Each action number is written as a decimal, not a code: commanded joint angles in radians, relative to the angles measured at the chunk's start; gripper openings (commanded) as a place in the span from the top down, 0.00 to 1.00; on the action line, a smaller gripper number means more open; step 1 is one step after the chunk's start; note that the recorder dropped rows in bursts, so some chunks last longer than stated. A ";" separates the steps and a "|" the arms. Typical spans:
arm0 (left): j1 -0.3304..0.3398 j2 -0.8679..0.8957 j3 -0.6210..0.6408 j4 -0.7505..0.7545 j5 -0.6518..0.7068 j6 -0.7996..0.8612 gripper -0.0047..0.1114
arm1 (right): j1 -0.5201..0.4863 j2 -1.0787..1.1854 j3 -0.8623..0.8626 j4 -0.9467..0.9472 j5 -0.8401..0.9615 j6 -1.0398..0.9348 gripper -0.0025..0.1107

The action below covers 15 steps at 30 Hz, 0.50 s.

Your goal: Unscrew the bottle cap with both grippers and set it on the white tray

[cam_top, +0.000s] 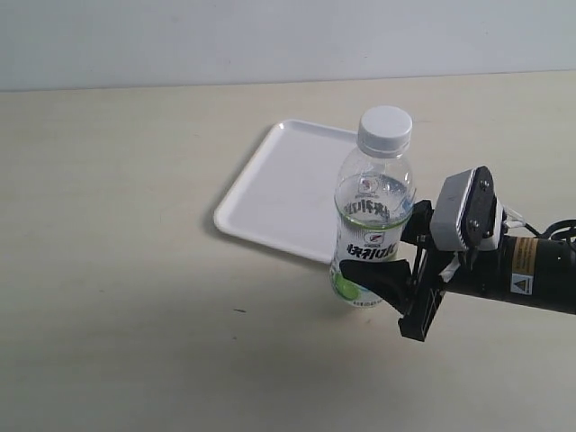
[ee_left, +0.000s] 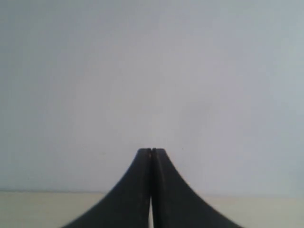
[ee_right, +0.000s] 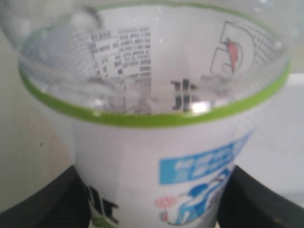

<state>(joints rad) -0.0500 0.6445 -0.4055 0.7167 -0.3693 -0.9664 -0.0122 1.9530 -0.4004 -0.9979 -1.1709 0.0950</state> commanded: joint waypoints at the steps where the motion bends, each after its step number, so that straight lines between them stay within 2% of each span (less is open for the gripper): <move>1: 0.001 0.257 -0.266 0.555 0.012 -0.330 0.96 | 0.001 -0.013 -0.005 -0.004 -0.050 0.003 0.98; 5: 0.001 0.418 -0.475 0.887 -0.005 -0.379 0.96 | 0.001 -0.013 -0.005 0.001 -0.049 0.003 0.98; 8: 0.001 0.511 -0.587 1.024 0.040 -0.319 0.96 | 0.001 -0.013 -0.005 0.024 -0.039 0.003 0.98; 9: 0.001 0.534 -0.616 1.028 0.071 -0.291 0.96 | 0.001 -0.013 -0.005 0.029 -0.035 0.003 0.98; 13: 0.001 0.629 -0.674 1.028 0.266 -0.033 0.96 | 0.001 -0.013 -0.005 0.039 -0.035 0.000 0.98; 15: 0.001 0.675 -0.680 1.028 0.369 0.195 0.96 | 0.001 -0.013 -0.005 0.046 -0.035 0.000 0.98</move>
<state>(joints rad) -0.0500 1.2667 -1.0671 1.7392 -0.1394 -1.0200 -0.0122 1.9530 -0.4004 -0.9688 -1.1665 0.0968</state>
